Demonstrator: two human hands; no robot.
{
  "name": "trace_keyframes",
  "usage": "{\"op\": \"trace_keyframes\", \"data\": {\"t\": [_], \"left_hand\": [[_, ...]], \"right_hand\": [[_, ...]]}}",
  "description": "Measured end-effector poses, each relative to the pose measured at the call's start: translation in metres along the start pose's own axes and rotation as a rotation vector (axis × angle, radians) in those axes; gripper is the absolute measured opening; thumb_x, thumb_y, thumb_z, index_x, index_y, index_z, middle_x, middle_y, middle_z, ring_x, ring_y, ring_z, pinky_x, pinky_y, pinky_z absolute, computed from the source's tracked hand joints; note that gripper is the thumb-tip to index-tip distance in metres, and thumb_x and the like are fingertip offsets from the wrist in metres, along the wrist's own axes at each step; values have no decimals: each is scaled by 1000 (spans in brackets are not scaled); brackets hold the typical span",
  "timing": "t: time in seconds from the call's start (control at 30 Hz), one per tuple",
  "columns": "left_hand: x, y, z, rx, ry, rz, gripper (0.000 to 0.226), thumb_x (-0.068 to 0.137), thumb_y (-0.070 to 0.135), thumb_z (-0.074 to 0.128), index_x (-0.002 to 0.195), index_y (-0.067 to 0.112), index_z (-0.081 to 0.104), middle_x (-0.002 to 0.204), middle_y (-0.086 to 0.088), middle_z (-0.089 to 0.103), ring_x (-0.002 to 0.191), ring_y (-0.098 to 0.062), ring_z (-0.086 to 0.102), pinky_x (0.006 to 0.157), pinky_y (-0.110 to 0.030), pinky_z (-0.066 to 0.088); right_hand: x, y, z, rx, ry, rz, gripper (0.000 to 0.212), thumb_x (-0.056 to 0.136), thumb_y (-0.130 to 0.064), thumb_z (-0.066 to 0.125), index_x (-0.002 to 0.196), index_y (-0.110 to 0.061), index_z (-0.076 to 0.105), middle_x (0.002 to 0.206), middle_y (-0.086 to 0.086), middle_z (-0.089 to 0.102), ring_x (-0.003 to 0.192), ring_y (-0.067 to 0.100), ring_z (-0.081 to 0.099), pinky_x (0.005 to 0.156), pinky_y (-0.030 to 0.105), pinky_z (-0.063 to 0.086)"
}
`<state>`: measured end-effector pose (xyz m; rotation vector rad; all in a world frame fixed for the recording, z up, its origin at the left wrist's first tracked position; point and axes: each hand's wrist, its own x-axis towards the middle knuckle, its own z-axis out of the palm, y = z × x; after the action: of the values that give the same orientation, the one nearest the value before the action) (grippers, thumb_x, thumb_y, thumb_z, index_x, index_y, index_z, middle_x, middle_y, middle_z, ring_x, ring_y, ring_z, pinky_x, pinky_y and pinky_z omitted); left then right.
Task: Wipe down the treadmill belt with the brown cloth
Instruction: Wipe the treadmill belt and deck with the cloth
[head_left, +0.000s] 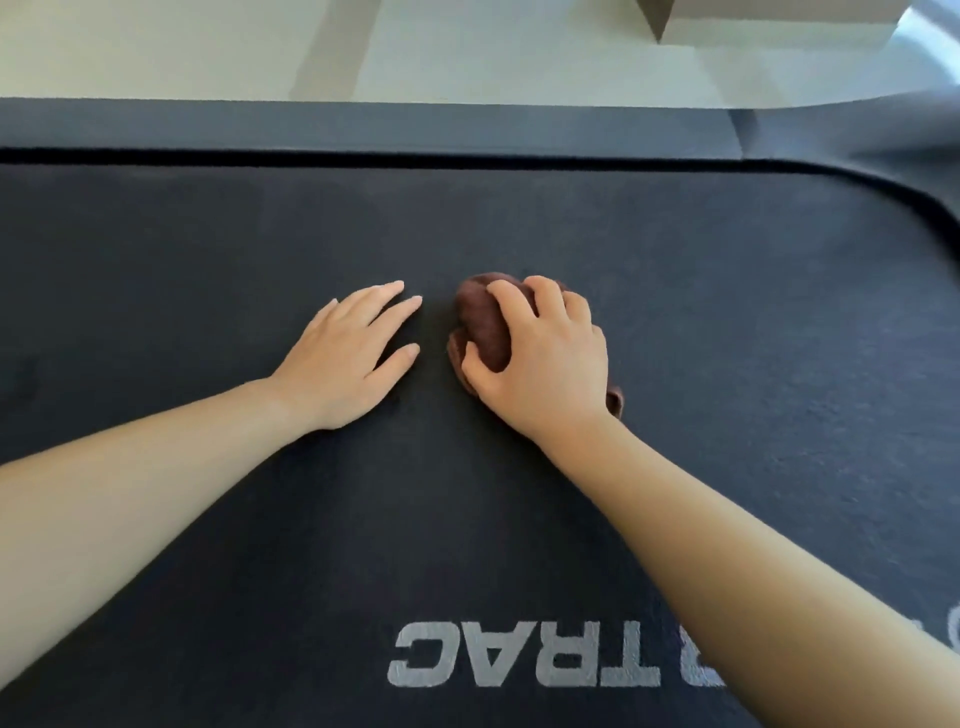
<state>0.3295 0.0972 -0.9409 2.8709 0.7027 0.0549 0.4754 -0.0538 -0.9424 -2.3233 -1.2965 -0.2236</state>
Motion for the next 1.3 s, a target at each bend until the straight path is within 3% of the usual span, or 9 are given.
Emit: {"op": "trace_keyframes", "data": {"t": [0.13,0.27,0.4,0.57,0.77,0.93,1.13,1.3], "left_hand": [[47,-20,-1,-23,35,-33,57,94,44,34,147,22,27,155,1,21,143,-18,16,115,-48,12],[71,-33,6,-36,154,-142,56,93,45,38,144,22,32,153,2,26,141,-18,20,112,-42,16],[72,-38,11,-50,193,-108,56,92,46,39,142,22,34,151,2,29,140,-18,22,112,-41,17],[73,-38,11,-61,196,-109,57,91,47,37,143,23,33,152,4,27,140,-17,21,113,-40,15],[73,-35,8,-72,188,-125,56,92,45,42,142,23,35,152,2,28,140,-18,20,113,-39,15],[56,-27,2,-101,231,-177,48,92,37,45,137,21,45,149,-4,33,137,-25,26,109,-42,25],[-15,-34,4,-84,88,-14,55,95,41,39,146,22,30,155,-3,22,144,-22,15,115,-42,14],[-70,-47,0,-125,53,39,53,94,39,38,145,25,32,155,2,22,144,-18,15,115,-38,12]], "right_hand": [[58,11,17,-42,-6,107,58,80,-58,51,129,-27,46,133,6,48,118,36,44,86,49,45],[115,25,36,-61,-15,155,61,79,-60,51,131,-28,44,132,7,47,116,36,44,85,47,43],[158,34,50,-55,4,147,61,77,-62,50,127,-27,46,125,8,49,110,36,45,81,45,42],[185,37,54,-57,-47,150,62,79,-61,50,130,-26,44,127,9,48,110,36,46,86,47,45],[142,21,35,-5,-93,141,61,77,-57,53,131,-29,45,127,7,48,110,37,45,91,49,44],[66,-10,12,-13,-135,51,58,79,-52,55,132,-30,45,133,4,45,112,35,44,92,49,44],[-39,-49,-13,30,-116,-115,57,76,-56,46,125,-27,52,129,3,50,110,34,49,85,48,48],[-19,-53,-7,40,-108,-48,53,76,-54,52,123,-30,54,125,-1,52,111,32,49,86,47,48]]}}
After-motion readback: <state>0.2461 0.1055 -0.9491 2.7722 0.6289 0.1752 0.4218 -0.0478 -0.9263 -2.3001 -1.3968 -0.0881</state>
